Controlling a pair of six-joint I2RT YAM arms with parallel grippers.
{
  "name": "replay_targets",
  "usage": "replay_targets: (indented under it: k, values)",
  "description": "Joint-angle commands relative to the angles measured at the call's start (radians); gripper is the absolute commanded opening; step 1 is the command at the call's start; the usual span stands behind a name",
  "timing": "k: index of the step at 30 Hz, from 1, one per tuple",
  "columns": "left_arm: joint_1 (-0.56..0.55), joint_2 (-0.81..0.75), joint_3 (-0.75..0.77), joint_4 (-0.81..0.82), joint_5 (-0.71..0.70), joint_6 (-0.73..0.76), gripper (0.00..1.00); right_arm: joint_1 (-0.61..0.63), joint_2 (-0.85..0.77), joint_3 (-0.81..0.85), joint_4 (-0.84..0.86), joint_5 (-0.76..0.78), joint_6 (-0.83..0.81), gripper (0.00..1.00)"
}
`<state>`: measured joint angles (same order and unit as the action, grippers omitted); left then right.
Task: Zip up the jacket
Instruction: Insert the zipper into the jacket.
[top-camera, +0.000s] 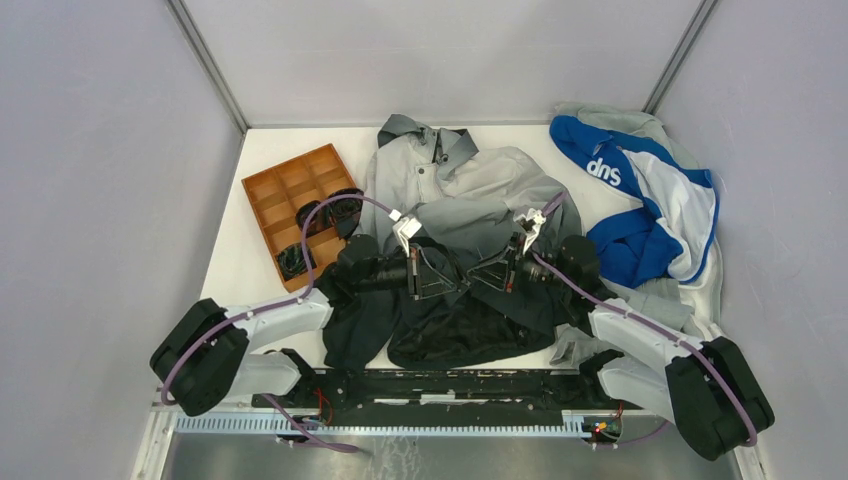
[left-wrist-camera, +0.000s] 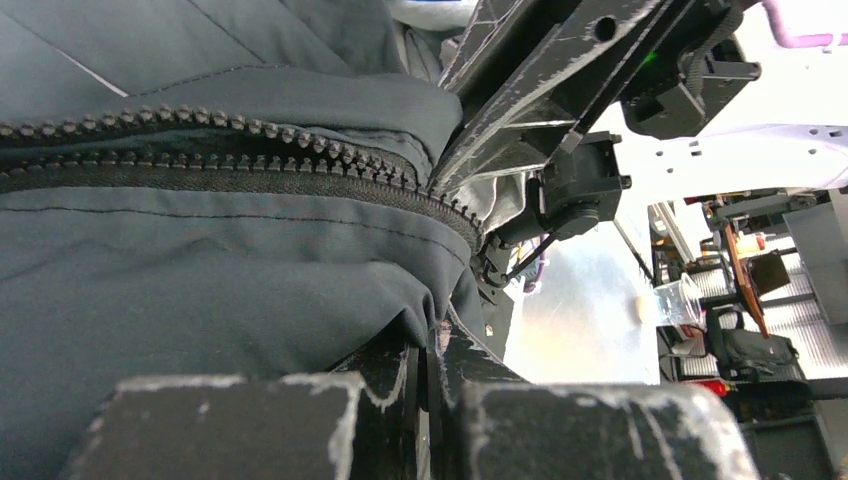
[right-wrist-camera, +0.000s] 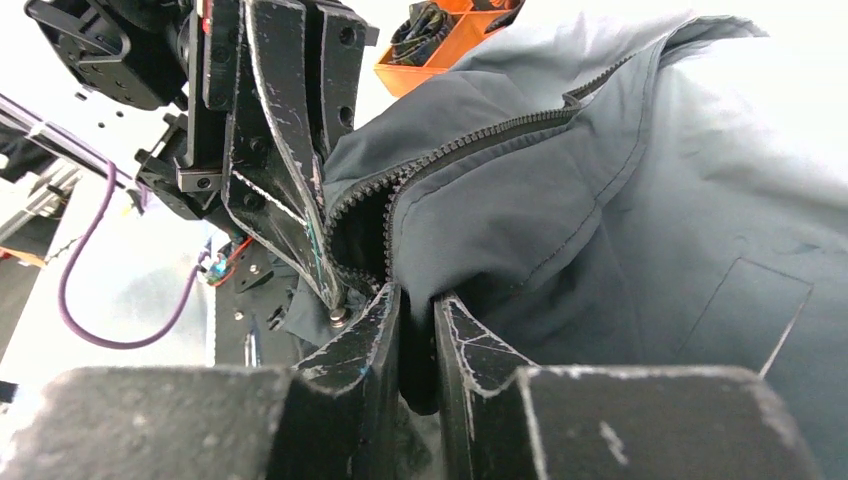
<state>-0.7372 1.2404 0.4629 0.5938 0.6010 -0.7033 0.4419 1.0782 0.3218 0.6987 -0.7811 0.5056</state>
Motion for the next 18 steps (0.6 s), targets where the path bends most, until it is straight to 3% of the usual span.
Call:
replay_targets:
  k: [1,8,18]
  values:
    - [-0.008,0.04,0.06,-0.074,0.049,-0.031,0.02,-0.011,-0.027,0.071,-0.06,0.015,-0.143,0.24]
    - [-0.007,0.057,0.072,-0.104,0.063,-0.024,0.02,-0.019,-0.058,0.153,-0.342,-0.028,-0.431,0.38]
    - [-0.006,0.052,0.104,-0.167,0.083,0.003,0.02,-0.076,-0.101,0.23,-0.557,-0.112,-0.681,0.52]
